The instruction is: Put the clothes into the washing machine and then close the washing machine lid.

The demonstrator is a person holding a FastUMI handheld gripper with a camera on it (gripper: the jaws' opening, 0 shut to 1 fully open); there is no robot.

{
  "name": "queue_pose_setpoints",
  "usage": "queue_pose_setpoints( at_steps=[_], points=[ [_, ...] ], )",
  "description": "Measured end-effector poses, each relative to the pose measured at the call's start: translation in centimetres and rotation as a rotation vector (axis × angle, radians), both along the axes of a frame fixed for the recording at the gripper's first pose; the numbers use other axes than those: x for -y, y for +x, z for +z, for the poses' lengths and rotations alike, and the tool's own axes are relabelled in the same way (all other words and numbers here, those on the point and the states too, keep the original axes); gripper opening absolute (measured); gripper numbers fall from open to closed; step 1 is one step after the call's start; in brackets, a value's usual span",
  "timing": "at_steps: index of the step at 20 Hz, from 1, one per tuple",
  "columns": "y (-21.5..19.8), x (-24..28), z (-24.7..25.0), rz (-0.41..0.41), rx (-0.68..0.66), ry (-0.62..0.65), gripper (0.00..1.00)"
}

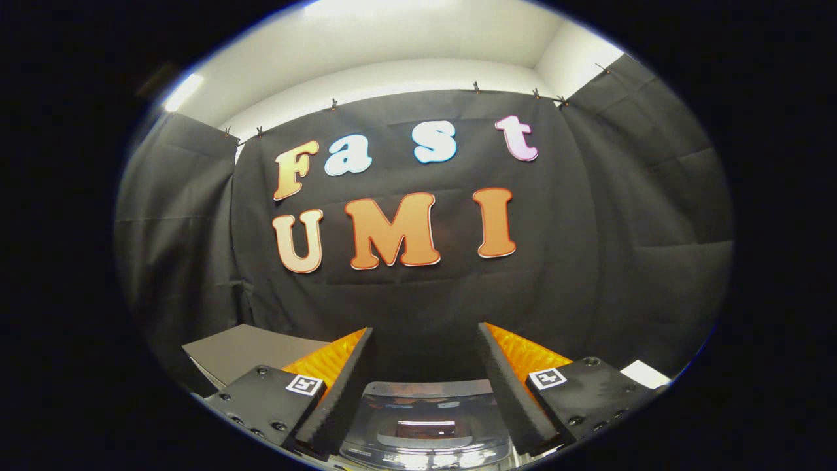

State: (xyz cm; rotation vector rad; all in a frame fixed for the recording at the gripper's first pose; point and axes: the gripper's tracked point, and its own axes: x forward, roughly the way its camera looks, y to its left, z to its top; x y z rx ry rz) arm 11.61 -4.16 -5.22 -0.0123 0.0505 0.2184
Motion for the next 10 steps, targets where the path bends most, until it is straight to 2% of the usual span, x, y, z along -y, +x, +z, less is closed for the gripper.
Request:
queue_pose_setpoints(
  at_steps=[4, 10],
  points=[
    [-3.3, 1.6, 1.4, -0.019, 0.028, -0.074, 0.99],
    [-6.8, 1.7, 2.7, -0.013, 0.089, -0.100, 0.99]
  ],
)
